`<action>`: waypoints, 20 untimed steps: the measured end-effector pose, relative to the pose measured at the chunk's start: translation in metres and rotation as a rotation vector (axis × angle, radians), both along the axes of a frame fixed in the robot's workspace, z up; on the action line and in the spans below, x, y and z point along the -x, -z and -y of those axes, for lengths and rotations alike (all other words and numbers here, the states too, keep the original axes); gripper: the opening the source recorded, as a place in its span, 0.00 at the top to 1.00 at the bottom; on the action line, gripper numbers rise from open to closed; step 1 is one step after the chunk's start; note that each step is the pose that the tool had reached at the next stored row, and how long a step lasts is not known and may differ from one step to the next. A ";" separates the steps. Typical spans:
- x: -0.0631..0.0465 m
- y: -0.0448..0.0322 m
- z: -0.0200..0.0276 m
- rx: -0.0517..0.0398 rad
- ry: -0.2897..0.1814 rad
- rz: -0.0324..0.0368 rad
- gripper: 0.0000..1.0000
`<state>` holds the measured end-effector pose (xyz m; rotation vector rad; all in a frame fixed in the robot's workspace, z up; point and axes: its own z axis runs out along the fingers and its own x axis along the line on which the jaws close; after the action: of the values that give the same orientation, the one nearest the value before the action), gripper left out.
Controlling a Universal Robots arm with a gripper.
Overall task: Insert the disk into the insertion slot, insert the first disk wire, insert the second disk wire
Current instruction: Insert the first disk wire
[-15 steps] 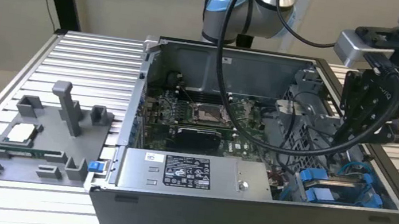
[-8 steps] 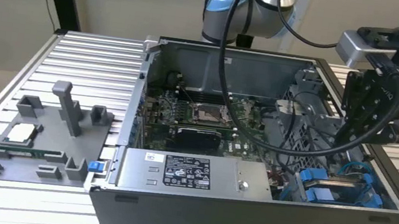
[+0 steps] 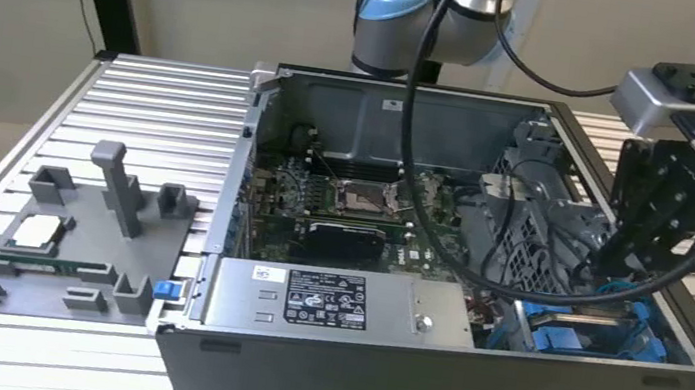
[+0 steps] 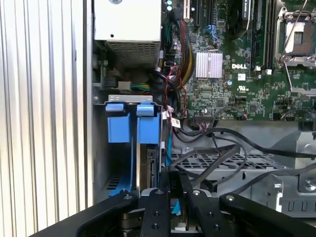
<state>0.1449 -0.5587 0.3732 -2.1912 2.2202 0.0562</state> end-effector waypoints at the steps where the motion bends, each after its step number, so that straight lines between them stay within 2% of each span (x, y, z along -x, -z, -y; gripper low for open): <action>1: -0.001 0.0003 0.0026 0.0001 0.000 -0.0051 1.00; 4: -0.006 0.0014 0.0109 0.0001 0.000 -0.0205 1.00; 6: -0.007 0.0019 0.0138 0.0000 0.000 -0.0258 1.00; 16: -0.007 0.0019 0.0139 0.0001 0.000 -0.0266 1.00; 20: -0.010 0.0033 0.0140 0.0001 0.000 -0.0283 1.00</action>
<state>0.1549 -0.5727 0.3699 -2.2043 2.2347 0.0877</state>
